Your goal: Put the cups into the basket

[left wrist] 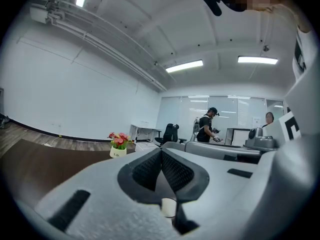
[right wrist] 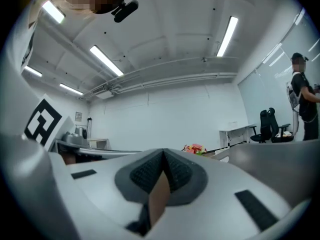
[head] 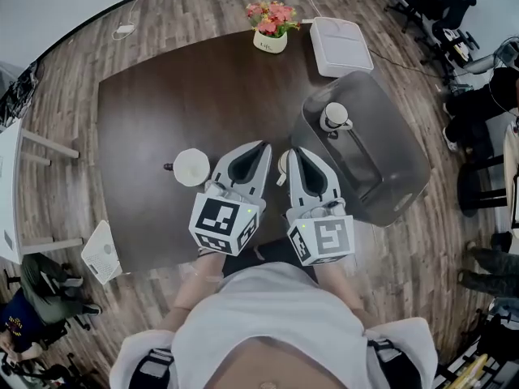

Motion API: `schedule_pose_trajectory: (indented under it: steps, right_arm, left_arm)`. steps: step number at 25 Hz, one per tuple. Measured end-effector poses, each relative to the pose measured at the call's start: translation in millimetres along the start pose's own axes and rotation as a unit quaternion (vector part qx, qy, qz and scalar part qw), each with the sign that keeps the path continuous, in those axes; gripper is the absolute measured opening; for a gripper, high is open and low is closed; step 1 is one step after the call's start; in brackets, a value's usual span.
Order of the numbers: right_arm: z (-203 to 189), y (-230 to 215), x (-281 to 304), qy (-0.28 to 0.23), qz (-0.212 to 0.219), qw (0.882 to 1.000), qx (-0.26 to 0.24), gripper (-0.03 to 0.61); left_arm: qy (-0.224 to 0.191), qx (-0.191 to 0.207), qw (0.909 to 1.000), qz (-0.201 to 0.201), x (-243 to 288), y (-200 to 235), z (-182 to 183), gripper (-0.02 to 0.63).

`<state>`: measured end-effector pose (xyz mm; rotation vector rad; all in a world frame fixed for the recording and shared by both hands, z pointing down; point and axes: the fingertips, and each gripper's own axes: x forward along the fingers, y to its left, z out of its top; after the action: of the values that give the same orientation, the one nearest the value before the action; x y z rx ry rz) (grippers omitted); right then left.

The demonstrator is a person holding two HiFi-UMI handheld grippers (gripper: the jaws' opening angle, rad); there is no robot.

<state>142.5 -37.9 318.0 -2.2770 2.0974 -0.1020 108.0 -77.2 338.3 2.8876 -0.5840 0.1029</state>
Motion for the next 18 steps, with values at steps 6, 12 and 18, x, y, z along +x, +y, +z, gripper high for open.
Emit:
schedule_pose_trajectory:
  steps: [6,12,18]
  right_arm:
    - [1.2,-2.6,-0.7,0.002,-0.014,1.000,-0.011,0.011]
    - [-0.2,-14.0,-7.8,0.009,-0.020,1.000,-0.011,0.011]
    - [2.5,-2.8,0.1,0.004,0.023,1.000,-0.009,0.011]
  left_arm:
    - [-0.006,0.008,0.9998,-0.015,-1.4,-7.3,3.1,0.009]
    - [-0.015,-0.005,0.9995,-0.026,3.4,-18.0,4.1,0.009]
    - [-0.019,-0.001,0.9998,0.006,-9.0,-2.0,5.6,0.009]
